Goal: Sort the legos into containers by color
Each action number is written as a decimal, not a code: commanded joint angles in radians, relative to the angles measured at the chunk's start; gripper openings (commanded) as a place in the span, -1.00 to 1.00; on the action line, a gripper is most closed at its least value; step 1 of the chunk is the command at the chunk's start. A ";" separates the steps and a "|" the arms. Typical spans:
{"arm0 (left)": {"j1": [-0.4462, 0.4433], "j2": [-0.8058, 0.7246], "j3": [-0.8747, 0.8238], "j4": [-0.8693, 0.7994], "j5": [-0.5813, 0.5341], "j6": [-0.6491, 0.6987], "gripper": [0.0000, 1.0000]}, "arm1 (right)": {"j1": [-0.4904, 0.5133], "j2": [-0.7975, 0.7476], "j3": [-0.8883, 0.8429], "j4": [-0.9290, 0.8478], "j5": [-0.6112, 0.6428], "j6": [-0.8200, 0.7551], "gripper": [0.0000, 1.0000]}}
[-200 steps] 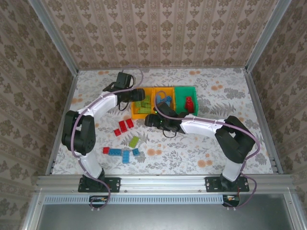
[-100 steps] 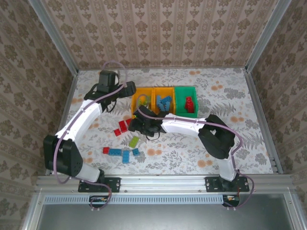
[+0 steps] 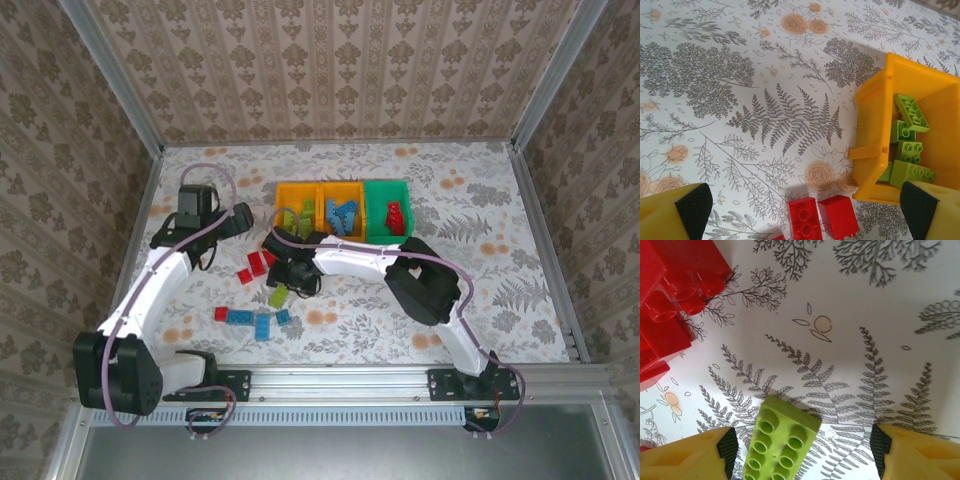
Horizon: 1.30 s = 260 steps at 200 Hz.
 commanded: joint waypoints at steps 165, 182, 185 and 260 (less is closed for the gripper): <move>0.074 -0.265 -0.192 -0.024 -0.029 0.014 1.00 | 0.042 0.225 0.260 -0.365 0.064 -0.100 -0.14; 0.078 -0.276 -0.204 -0.020 -0.024 0.012 1.00 | 0.017 0.168 0.168 -0.313 0.065 -0.084 -0.18; 0.079 -0.277 -0.206 -0.019 -0.024 0.011 1.00 | 0.013 0.160 0.155 -0.305 0.067 -0.082 -0.19; 0.081 -0.301 -0.235 -0.018 -0.017 -0.005 1.00 | -0.077 0.061 0.069 -0.292 0.138 -0.122 -0.28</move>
